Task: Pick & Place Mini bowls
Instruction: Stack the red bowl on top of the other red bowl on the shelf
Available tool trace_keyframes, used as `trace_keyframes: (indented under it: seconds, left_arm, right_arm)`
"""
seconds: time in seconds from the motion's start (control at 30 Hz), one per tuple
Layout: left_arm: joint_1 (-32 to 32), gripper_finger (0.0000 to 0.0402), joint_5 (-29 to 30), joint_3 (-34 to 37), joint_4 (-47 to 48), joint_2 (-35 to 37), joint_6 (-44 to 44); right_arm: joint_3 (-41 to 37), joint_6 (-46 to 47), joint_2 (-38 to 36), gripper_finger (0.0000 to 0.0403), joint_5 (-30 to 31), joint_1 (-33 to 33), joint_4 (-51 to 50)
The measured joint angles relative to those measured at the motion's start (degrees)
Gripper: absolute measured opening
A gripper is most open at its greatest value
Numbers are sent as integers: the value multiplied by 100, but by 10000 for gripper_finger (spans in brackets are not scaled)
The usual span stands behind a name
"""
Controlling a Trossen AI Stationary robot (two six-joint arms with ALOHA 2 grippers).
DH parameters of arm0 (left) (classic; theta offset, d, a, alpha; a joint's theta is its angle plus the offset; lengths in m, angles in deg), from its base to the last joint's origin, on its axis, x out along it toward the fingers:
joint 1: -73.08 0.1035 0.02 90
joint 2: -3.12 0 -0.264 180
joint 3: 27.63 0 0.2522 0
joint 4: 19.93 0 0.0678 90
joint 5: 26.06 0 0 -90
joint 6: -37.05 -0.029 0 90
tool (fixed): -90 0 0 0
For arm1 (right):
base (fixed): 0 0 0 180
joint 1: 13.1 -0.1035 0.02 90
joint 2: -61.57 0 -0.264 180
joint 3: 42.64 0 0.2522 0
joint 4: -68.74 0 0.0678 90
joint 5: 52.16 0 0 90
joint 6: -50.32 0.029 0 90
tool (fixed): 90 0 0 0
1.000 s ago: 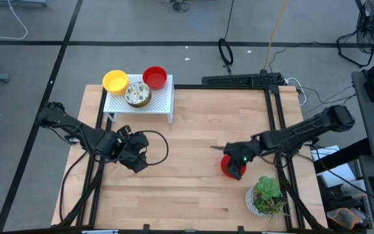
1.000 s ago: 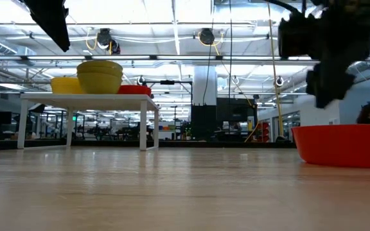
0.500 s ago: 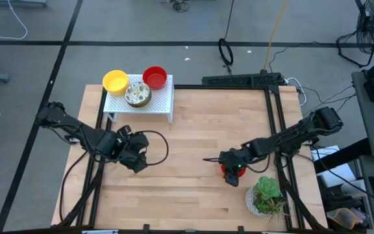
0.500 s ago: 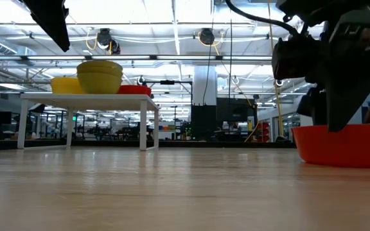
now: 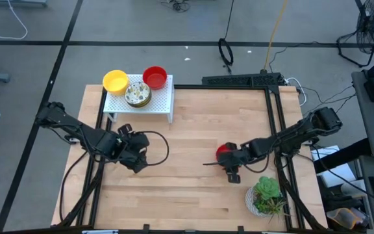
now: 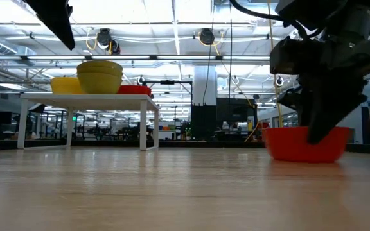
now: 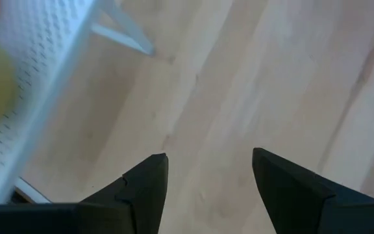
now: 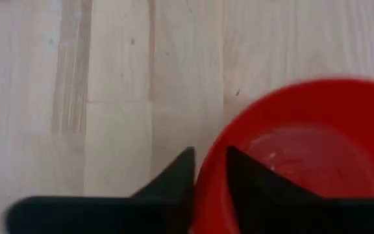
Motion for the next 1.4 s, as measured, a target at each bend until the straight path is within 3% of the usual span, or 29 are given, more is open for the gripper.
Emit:
trace_keyframes:
  seconds: [0.1, 0.23, 0.37, 0.57, 0.7, 0.83, 1.03, 1.3, 1.4]
  left_arm:
    - [2, 227, 356, 0, -154, 0, -249]
    - [91, 227, 524, 0, -942, 0, -956]
    - [233, 227, 2, 0, -2175, 0, -2153]
    - [358, 227, -895, -5, -3874, -144, -4249]
    - [452, 227, -1279, -7, -4329, -304, -5049]
    - [568, 227, -1657, -7, -4490, -403, -5398]
    - [810, 227, -3171, 2, -4654, -700, -5384]
    - [789, 225, -3152, -13, -4684, -708, -5360]
    - [789, 199, -3137, -9, -4682, -719, -5375]
  right_arm:
    - [0, -114, 0, 18, 1, 88, 312]
    - [0, -372, 0, 10, -469, 232, 1304]
    - [220, -466, 0, 3, -1348, 394, 2436]
    - [1194, -517, 55, 2, -1633, 638, 2169]
    - [1761, -972, 305, 1, -2376, 645, 2099]
    - [2195, -1442, 621, 1, -2755, 635, 1985]
    - [2714, -2437, 894, 1, -2740, 699, 1432]
    - [2745, -2869, 892, 0, -2712, 726, 1136]
    - [2745, -2868, 889, 0, -2710, 726, 1148]
